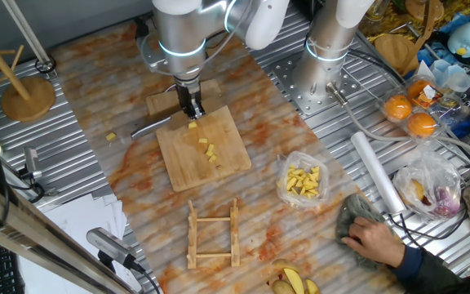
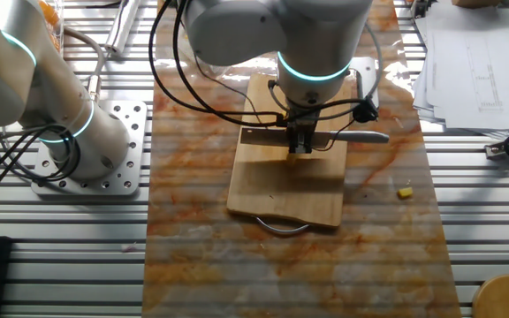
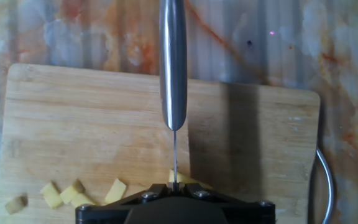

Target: Chop the potatoes

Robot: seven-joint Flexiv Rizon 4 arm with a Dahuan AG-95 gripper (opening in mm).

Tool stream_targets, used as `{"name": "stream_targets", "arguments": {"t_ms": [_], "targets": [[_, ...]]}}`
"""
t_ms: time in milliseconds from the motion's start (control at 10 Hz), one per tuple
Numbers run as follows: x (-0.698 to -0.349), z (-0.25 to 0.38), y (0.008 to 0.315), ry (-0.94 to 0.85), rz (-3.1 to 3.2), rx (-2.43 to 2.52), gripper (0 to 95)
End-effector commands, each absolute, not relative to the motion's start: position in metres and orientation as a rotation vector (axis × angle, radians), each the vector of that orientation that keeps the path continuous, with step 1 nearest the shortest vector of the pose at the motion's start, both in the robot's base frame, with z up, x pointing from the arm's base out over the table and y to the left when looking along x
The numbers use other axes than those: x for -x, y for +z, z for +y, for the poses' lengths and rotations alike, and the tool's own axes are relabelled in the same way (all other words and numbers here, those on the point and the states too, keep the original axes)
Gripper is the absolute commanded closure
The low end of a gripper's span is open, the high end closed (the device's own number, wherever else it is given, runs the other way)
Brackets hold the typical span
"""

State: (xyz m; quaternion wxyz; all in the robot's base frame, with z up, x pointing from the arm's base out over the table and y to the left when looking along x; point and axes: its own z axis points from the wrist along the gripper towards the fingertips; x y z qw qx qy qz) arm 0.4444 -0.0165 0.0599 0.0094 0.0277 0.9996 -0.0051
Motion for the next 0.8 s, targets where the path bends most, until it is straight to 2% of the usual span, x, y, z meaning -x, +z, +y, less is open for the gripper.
{"name": "stream_targets", "arguments": {"t_ms": [100, 800], "targets": [[-0.443, -0.017, 0.061, -0.013, 3.12, -0.084, 95.0], [-0.447, -0.018, 0.036, 0.006, 3.117, -0.071, 95.0]]}}
